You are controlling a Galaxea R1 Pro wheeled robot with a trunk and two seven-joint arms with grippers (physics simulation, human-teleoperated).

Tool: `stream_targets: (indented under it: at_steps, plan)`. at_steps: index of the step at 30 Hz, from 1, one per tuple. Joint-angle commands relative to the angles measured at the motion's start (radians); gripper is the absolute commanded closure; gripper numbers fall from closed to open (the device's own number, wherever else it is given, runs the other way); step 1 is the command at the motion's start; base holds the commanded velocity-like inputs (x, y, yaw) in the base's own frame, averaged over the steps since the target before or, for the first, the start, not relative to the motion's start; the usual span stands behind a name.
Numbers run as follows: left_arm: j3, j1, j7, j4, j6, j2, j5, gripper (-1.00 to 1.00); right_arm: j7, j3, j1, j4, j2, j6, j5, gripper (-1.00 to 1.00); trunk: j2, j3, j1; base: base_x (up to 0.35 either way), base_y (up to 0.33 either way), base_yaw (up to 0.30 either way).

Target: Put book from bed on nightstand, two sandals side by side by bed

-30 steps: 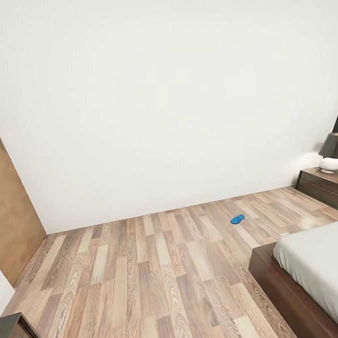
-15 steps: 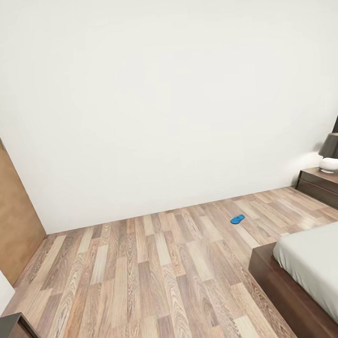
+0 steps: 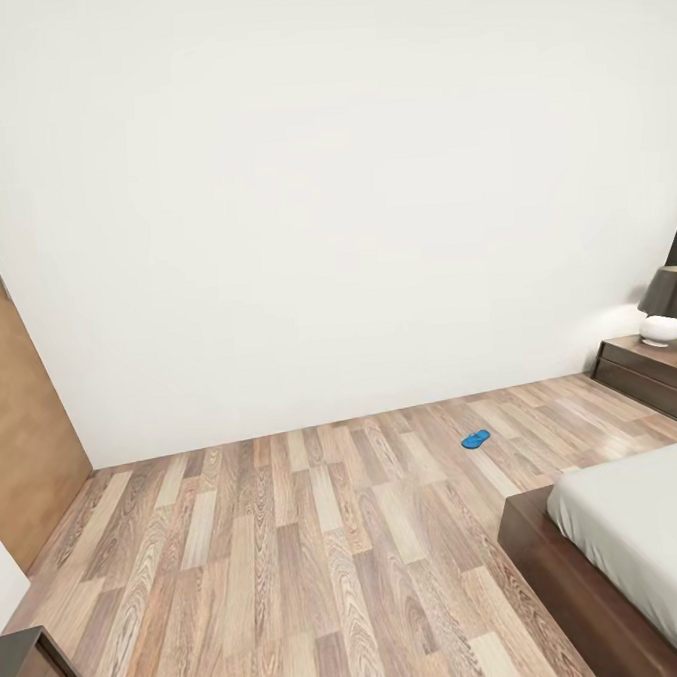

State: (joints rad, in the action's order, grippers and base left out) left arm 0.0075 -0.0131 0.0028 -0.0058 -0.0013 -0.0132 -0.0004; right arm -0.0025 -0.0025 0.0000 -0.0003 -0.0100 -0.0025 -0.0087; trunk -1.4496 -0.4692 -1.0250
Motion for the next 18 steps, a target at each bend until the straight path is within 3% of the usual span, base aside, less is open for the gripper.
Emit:
stream_targets:
  at_steps: [1,18]
  plan:
    - [0.002,0.0,0.0,0.0,0.0,0.0,0.001,-1.0,0.0,-0.001,0.0,0.0,0.0,0.0,-0.002,-1.0,0.0,-0.001,0.0,0.0,0.0,0.0]
    - [0.001,-0.001,-0.001,-0.002,-0.034,0.002,0.003,-1.0,0.002,-0.002,0.0,-0.038,0.013,-0.002,-0.007,-1.0,0.0,-0.001,0.0,0.0,0.0,0.0]
